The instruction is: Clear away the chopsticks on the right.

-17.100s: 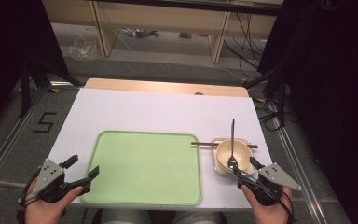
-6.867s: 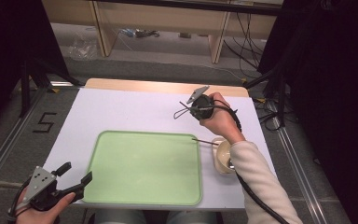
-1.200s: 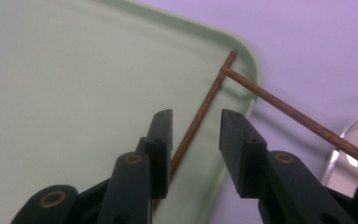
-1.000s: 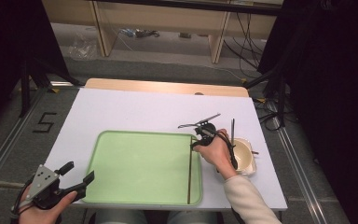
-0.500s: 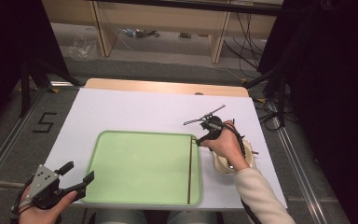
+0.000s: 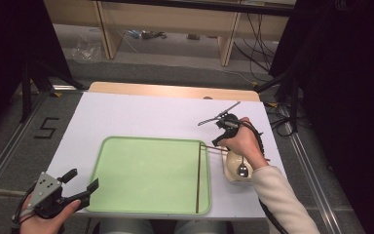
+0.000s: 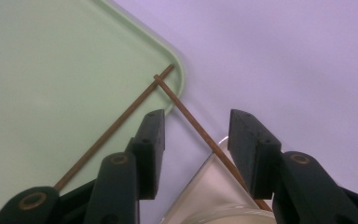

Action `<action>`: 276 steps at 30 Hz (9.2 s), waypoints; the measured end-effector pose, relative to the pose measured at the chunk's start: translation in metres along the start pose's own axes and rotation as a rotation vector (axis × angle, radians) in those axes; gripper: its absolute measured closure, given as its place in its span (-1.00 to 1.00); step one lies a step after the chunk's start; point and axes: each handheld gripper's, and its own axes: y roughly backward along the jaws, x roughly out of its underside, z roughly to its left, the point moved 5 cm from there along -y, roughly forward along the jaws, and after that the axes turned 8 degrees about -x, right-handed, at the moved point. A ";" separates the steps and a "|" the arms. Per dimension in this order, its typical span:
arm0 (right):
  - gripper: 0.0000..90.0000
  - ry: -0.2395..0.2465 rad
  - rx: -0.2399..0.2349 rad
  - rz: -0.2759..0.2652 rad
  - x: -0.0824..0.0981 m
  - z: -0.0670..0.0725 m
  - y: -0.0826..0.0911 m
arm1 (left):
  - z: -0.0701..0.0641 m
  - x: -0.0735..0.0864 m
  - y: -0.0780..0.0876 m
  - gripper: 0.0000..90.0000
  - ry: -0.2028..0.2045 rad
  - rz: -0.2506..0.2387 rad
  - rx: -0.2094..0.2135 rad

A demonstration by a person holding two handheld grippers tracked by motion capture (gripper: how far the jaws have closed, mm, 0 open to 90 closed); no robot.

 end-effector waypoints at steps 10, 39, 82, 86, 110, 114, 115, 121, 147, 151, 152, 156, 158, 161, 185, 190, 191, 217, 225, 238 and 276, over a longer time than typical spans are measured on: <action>0.29 0.056 0.018 0.041 -0.005 -0.013 0.001 | 0.000 0.000 0.000 -0.54 0.000 0.002 0.002; 0.42 0.201 0.014 0.195 -0.005 -0.021 -0.023 | 0.000 0.000 0.000 -0.55 -0.002 0.006 0.004; 0.66 0.332 0.029 0.340 -0.003 -0.012 -0.061 | 0.000 0.001 0.000 -0.54 -0.002 0.006 0.005; 0.69 0.346 0.036 0.347 -0.003 -0.013 -0.062 | 0.000 0.001 0.000 -0.54 -0.002 0.007 0.005; 0.90 0.471 0.144 0.352 -0.007 -0.016 -0.059 | 0.000 0.001 0.000 -0.54 0.000 0.006 0.007; 0.93 0.483 0.183 0.326 -0.012 -0.019 -0.053 | 0.000 0.001 0.000 -0.54 0.001 0.006 0.007; 0.93 0.482 0.195 0.320 -0.013 -0.019 -0.050 | 0.000 0.001 0.000 -0.54 0.001 0.006 0.008; 0.94 0.479 0.201 0.284 -0.018 -0.020 -0.041 | -0.001 0.000 0.000 -0.54 0.000 0.005 0.007; 0.94 0.359 0.225 -0.011 -0.063 -0.006 0.007 | -0.001 0.000 0.000 -0.54 0.008 -0.001 0.011; 0.94 0.355 0.225 -0.044 -0.069 -0.002 0.011 | 0.000 0.000 0.001 -0.54 0.006 0.005 0.007; 0.94 0.349 0.223 -0.055 -0.070 -0.001 0.013 | -0.001 0.000 0.000 -0.54 0.009 -0.006 0.016; 0.94 0.332 0.224 -0.095 -0.074 0.001 0.019 | -0.001 0.000 0.000 -0.54 0.008 0.001 0.011; 0.94 0.310 0.220 -0.119 -0.076 0.003 0.023 | -0.001 0.000 0.000 -0.54 0.009 -0.001 0.013; 0.94 0.314 0.212 -0.154 -0.080 0.003 0.027 | -0.001 0.000 0.001 -0.53 0.007 0.003 0.010; 0.94 0.110 0.125 -0.341 -0.094 0.007 0.050 | -0.001 0.000 0.000 -0.53 0.009 -0.003 0.016; 0.94 0.047 0.106 -0.376 -0.095 0.008 0.058 | -0.003 0.001 0.001 -0.53 0.029 0.010 0.017; 0.94 0.048 0.105 -0.384 -0.096 0.007 0.059 | -0.002 0.000 0.000 -0.53 0.019 0.003 0.017; 0.94 -0.243 -0.102 -0.400 -0.082 0.033 0.041 | -0.007 0.002 0.002 -0.53 0.079 0.027 0.022; 0.94 -0.268 -0.106 -0.360 -0.067 0.034 0.016 | -0.002 0.000 0.000 -0.53 0.018 0.004 0.014; 0.94 -0.375 -0.111 -0.301 -0.043 0.027 0.003 | -0.002 0.000 0.000 -0.53 0.012 0.006 0.014; 0.91 -0.513 -0.104 -0.162 0.001 0.037 -0.043 | -0.002 0.001 0.000 -0.53 0.018 0.014 0.016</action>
